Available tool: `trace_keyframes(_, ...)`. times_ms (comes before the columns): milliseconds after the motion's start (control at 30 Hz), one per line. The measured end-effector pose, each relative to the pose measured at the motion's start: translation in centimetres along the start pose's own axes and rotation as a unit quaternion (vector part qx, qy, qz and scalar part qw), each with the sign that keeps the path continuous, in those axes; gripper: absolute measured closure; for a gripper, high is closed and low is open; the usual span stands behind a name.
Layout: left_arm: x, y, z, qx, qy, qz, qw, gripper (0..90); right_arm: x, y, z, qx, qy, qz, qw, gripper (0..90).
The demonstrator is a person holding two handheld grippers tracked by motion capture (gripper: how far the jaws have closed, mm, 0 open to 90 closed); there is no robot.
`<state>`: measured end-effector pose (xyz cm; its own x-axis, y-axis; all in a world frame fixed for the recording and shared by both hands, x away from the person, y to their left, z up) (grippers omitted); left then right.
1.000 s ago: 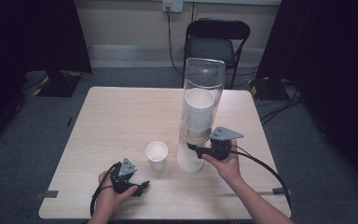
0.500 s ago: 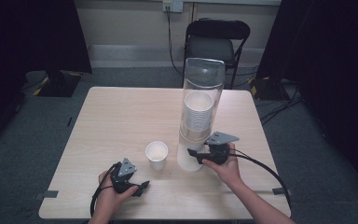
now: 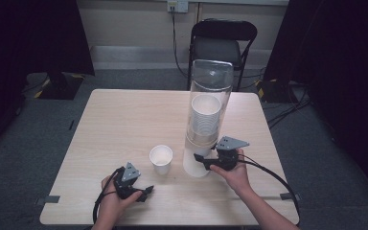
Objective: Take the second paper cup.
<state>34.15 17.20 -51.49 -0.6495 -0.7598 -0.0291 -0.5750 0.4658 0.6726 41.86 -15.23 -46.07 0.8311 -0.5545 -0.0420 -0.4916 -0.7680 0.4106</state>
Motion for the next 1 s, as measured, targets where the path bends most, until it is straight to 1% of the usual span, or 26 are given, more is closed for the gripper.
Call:
trace_keyframes(33, 0.0, 0.0, 0.0, -0.001, -0.002, 0.0, 1.0, 15.2, 0.0, 0.1, -0.2, 0.006, -0.006, -0.001, 1.0, 27.6)
trace_keyframes(67, 0.0, 0.0, 0.0, 0.0, 0.0, 0.0, 1.0, 15.2, 0.0, 0.4, -0.6, 0.007, -0.007, 0.005, 0.9999, 26.4)
trace_keyframes(100, 0.0, 0.0, 0.0, -0.001, -0.002, 0.0, 1.0, 15.2, 0.0, 0.5, -0.9, 0.013, -0.009, 0.004, 0.9999, 26.4)
trace_keyframes(133, 0.0, 0.0, 0.0, 0.0, 0.0, 0.0, 1.0, 15.2, 0.1, 0.6, -1.3, 0.016, -0.01, -0.001, 0.9998, 26.9)
trace_keyframes(167, 0.0, 0.0, 0.0, 0.0, 0.0, 0.0, 1.0, 15.2, 0.2, 0.7, -1.5, 0.015, -0.01, -0.002, 0.9998, 27.0)
trace_keyframes(200, 0.0, 0.0, 0.0, -0.001, -0.002, 0.0, 1.0, 15.2, 0.2, 0.7, -1.7, 0.013, -0.004, -0.005, 0.9999, 28.5)
trace_keyframes(267, 0.0, 0.0, 0.0, -0.001, -0.001, 0.0, 1.0, 15.2, 0.2, 0.7, -2.0, 0.005, 0.006, -0.003, 1.0, 31.0)
trace_keyframes(300, 0.0, 0.0, 0.0, 0.0, 0.0, 0.0, 1.0, 15.2, 0.1, 0.5, -1.9, 0.006, 0.003, -0.009, 0.9999, 31.8)
trace_keyframes(333, 0.0, 0.0, 0.0, 0.001, 0.0, 0.0, 1.0, 15.2, 0.1, 0.5, -1.8, 0.006, 0.009, -0.002, 0.9999, 32.4)
trace_keyframes(400, 0.0, 0.0, 0.0, 0.001, 0.0, -0.001, 1.0, 15.2, 0.0, 0.4, -1.4, 0.014, 0.008, -0.004, 0.9999, 32.9)
trace_keyframes(433, 0.0, 0.0, 0.0, 0.002, 0.001, -0.001, 1.0, 15.1, 0.0, 0.3, -1.3, 0.015, 0.019, 0.004, 0.9997, 33.2)
trace_keyframes(467, 0.0, 0.0, 0.0, 0.002, 0.001, -0.001, 1.0, 15.2, 0.0, 0.3, -1.2, 0.018, 0.021, 0.005, 0.9996, 33.2)
trace_keyframes(500, 0.0, 0.0, 0.0, 0.002, 0.001, -0.001, 1.0, 15.2, 0.0, 0.4, -1.2, 0.016, 0.017, 0.005, 0.9997, 33.3)
trace_keyframes(633, 0.0, 0.0, 0.0, 0.001, 0.0, -0.002, 1.0, 15.2, -0.1, 0.3, -1.1, 0.014, 0.026, 0.01, 0.9995, 33.5)
trace_keyframes(733, 0.0, 0.0, 0.0, 0.001, 0.001, -0.002, 1.0, 15.2, 0.0, 0.3, -1.1, 0.013, 0.023, 0.01, 0.9996, 33.8)
trace_keyframes(767, 0.0, 0.0, 0.0, 0.001, 0.001, -0.002, 1.0, 15.2, 0.0, 0.3, -1.1, 0.013, 0.023, 0.013, 0.9996, 33.9)
trace_keyframes(800, 0.0, 0.0, 0.0, 0.001, 0.001, -0.002, 1.0, 15.2, 0.0, 0.1, -1.0, 0.009, 0.031, 0.018, 0.9993, 33.9)
trace_keyframes(833, 0.0, 0.0, 0.0, 0.001, 0.001, -0.002, 1.0, 15.2, 0.0, 0.0, -1.0, 0.006, 0.03, 0.014, 0.9994, 34.2)
trace_keyframes(867, 0.0, 0.0, 0.0, 0.001, 0.002, -0.002, 1.0, 15.2, 0.0, -0.1, -0.8, -0.008, 0.028, 0.012, 0.9995, 36.3)
trace_keyframes(900, 0.0, 0.0, 0.0, 0.001, 0.002, -0.002, 1.0, 15.2, 0.0, -0.7, 0.6, -0.06, 0.036, 0.015, 0.9974, 36.6)
trace_keyframes(933, 0.0, 0.0, 0.0, 0.001, 0.001, -0.002, 1.0, 15.2, -0.1, -1.2, 2.5, -0.094, 0.034, 0.007, 0.995, 36.4)
trace_keyframes(967, 0.0, 0.0, 0.0, 0.001, 0.001, -0.002, 1.0, 15.2, -0.2, -1.2, 4.0, -0.071, 0.008, 0.005, 0.9974, 36.4)
trace_keyframes(1000, 0.0, 0.0, 0.0, 0.001, 0.002, -0.002, 1.0, 15.2, -0.3, -0.8, 4.4, -0.05, -0.008, 0.005, 0.9987, 36.1)
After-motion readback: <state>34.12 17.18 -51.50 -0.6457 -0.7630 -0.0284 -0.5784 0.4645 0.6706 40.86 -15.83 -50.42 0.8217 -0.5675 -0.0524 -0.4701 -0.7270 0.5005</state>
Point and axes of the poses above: each handheld gripper's, and its own axes: y roughly backward along the jaws, z roughly out of its underside, x roughly to its right, the point moved 2 cm from there along -y, roughly forward along the jaws, and after that the axes turned 3 degrees about -z, right-handed, at the moved point
